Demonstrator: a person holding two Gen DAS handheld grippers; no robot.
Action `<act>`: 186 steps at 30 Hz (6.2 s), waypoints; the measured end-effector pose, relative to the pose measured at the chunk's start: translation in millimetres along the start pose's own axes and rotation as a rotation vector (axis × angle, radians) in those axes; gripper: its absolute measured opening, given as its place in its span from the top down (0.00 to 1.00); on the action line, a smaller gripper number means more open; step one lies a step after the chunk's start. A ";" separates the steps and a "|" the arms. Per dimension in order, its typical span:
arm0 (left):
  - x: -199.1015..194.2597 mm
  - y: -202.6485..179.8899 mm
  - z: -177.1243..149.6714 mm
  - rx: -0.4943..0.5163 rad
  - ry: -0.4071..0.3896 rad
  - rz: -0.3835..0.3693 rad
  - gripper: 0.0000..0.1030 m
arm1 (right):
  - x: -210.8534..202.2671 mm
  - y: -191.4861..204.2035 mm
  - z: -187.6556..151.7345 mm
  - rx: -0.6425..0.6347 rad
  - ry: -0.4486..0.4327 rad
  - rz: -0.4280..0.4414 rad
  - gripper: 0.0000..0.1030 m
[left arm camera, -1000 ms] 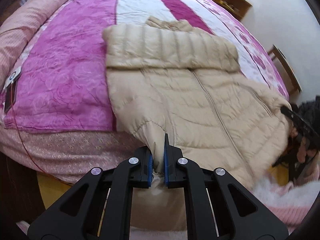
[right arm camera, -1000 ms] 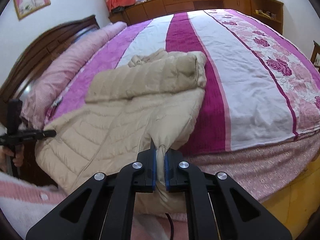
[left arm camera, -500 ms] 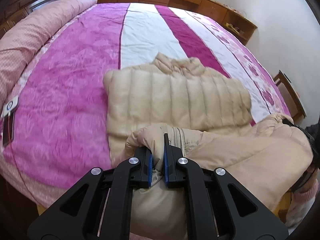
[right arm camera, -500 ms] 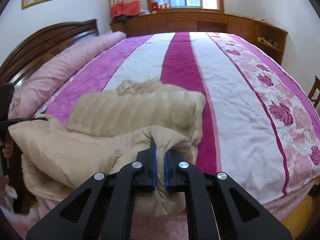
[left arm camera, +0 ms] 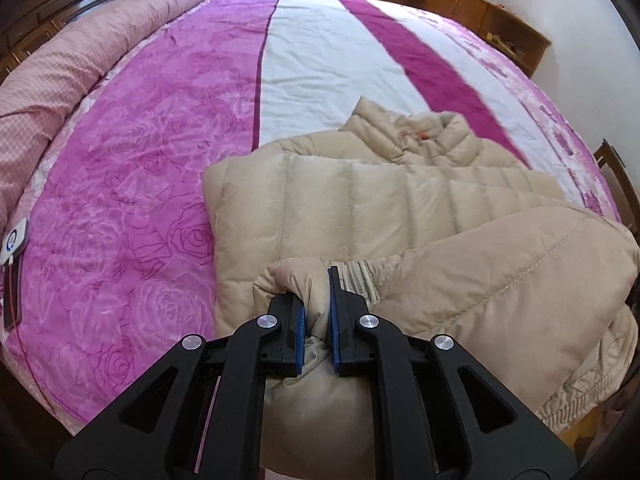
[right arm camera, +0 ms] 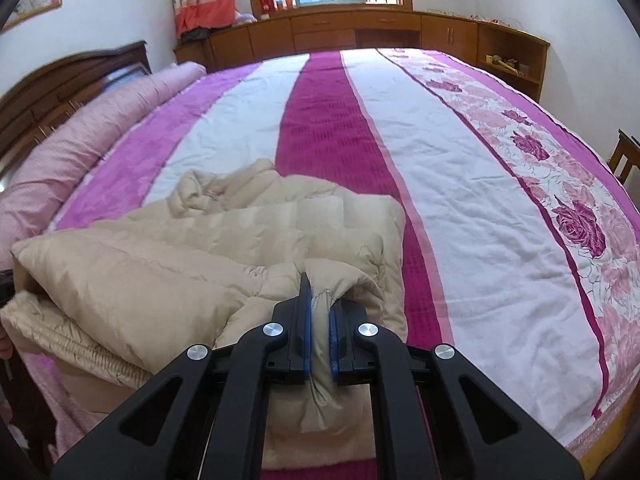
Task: Fold large clothes
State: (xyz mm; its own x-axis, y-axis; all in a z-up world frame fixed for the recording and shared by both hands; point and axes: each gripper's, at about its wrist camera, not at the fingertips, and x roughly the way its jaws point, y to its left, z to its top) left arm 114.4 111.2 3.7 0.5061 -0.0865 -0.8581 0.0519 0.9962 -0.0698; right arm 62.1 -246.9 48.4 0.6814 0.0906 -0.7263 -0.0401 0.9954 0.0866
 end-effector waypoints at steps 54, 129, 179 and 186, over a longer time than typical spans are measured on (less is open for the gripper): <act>-84.3 27.2 -59.1 0.206 -0.060 0.078 0.34 | -39.1 -43.4 -23.6 -0.145 0.110 0.052 0.20; 147.9 47.9 122.5 -0.126 -0.058 0.010 0.75 | 179.2 -50.9 92.3 0.162 0.143 -0.021 0.79; 78.8 76.0 5.1 -0.403 -0.029 -0.301 0.53 | 93.8 -76.8 -13.0 0.607 0.139 0.438 0.48; 59.6 63.3 9.7 -0.383 -0.031 -0.347 0.76 | 50.1 -77.6 -1.8 0.561 0.064 0.494 0.74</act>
State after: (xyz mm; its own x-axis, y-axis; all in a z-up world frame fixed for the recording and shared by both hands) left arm 156.2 169.1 -46.9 0.5405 -0.4074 -0.7361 -0.0948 0.8399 -0.5344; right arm 98.1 -319.6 4.0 0.6364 0.5413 -0.5495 0.0600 0.6755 0.7349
